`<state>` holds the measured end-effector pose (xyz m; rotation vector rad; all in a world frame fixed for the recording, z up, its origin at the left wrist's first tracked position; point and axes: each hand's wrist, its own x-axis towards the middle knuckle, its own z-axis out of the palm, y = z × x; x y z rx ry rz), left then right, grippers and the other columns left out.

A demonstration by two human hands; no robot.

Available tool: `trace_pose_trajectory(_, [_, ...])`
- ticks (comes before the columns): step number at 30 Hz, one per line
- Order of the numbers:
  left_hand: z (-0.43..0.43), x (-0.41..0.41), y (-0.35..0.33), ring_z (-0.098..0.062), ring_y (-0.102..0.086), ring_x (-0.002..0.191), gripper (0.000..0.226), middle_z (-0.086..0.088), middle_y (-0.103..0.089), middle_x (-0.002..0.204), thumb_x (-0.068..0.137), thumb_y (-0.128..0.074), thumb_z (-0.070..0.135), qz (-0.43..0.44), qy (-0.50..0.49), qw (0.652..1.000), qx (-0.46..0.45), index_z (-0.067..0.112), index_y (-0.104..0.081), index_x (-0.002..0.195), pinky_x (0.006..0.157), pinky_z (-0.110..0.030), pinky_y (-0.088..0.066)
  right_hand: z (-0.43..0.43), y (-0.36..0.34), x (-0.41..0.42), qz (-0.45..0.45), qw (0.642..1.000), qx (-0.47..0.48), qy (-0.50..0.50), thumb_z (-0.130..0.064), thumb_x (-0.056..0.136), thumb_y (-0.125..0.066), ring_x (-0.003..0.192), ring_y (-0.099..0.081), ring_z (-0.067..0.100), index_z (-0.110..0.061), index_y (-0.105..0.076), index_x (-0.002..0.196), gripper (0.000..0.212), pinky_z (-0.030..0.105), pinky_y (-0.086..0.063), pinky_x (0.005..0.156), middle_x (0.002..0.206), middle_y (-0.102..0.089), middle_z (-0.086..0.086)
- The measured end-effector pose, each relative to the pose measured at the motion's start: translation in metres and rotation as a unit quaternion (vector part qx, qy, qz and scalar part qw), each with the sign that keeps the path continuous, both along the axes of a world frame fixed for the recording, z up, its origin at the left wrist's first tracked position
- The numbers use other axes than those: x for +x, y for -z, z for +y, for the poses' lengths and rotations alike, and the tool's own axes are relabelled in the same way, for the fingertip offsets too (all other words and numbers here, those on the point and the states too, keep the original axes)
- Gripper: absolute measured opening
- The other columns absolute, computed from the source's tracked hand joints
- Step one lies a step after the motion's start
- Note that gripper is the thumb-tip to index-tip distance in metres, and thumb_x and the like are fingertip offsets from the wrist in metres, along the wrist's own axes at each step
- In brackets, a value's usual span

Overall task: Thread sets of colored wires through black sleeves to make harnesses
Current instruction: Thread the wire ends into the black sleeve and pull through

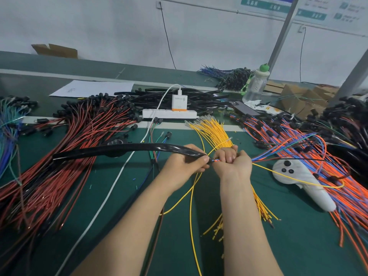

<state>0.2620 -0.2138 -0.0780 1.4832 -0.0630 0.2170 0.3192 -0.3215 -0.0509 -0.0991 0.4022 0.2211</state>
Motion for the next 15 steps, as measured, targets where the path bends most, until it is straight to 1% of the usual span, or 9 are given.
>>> trace_pose_trajectory(3, [0.001, 0.000, 0.000, -0.002, -0.067, 0.067, 0.009, -0.002, -0.067, 0.077, 0.090, -0.058, 0.000, 0.019, 0.004, 0.999, -0.027, 0.008, -0.058, 0.086, 0.067, -0.015, -0.055, 0.000, -0.001, 0.000, -0.005, 1.000, -0.004, 0.003, -0.025, 0.102, -0.035, 0.027, -0.020, 0.008, -0.013, -0.044, 0.065, 0.039, 0.017, -0.012, 0.032, 0.040, -0.026, -0.006])
trace_pose_trajectory(6, [-0.001, 0.001, 0.002, -0.004, -0.064, 0.068, 0.009, 0.003, -0.065, 0.073, 0.090, -0.060, 0.004, 0.035, 0.005, 0.998, -0.059, 0.011, -0.060, 0.084, 0.069, -0.018, -0.055, 0.002, -0.002, -0.002, -0.022, 1.000, 0.002, 0.015, -0.028, 0.102, -0.035, 0.027, -0.020, 0.008, -0.013, -0.044, 0.065, 0.042, 0.017, -0.012, 0.032, 0.040, -0.026, -0.006])
trace_pose_trajectory(10, [-0.007, 0.002, 0.003, -0.003, -0.051, 0.057, 0.009, 0.008, -0.054, 0.060, 0.090, -0.060, 0.008, 0.029, -0.001, 0.996, -0.087, 0.013, -0.060, 0.083, 0.055, -0.016, -0.046, 0.006, -0.002, -0.003, -0.045, 0.998, 0.017, 0.034, -0.032, 0.103, -0.033, 0.027, -0.020, 0.008, -0.013, -0.043, 0.065, 0.044, 0.018, -0.011, 0.032, 0.039, -0.024, -0.006])
trace_pose_trajectory(13, [-0.011, 0.003, 0.003, -0.003, -0.047, 0.051, 0.009, 0.010, -0.051, 0.053, 0.092, -0.058, 0.006, 0.015, -0.006, 0.994, -0.107, 0.013, -0.060, 0.086, 0.050, -0.016, -0.043, 0.008, -0.002, -0.004, -0.059, 0.997, 0.014, 0.043, -0.032, 0.104, -0.032, 0.027, -0.019, 0.008, -0.013, -0.042, 0.065, 0.045, 0.017, -0.012, 0.031, 0.040, -0.024, -0.006])
trace_pose_trajectory(15, [-0.013, 0.003, 0.001, -0.001, -0.047, 0.049, 0.012, 0.011, -0.052, 0.054, 0.092, -0.055, 0.004, 0.004, -0.008, 0.992, -0.125, 0.014, -0.061, 0.090, 0.048, -0.015, -0.043, 0.011, -0.002, -0.005, -0.068, 0.997, 0.005, 0.044, -0.033, 0.104, -0.031, 0.028, -0.019, 0.008, -0.013, -0.042, 0.065, 0.045, 0.017, -0.013, 0.030, 0.040, -0.024, -0.006])
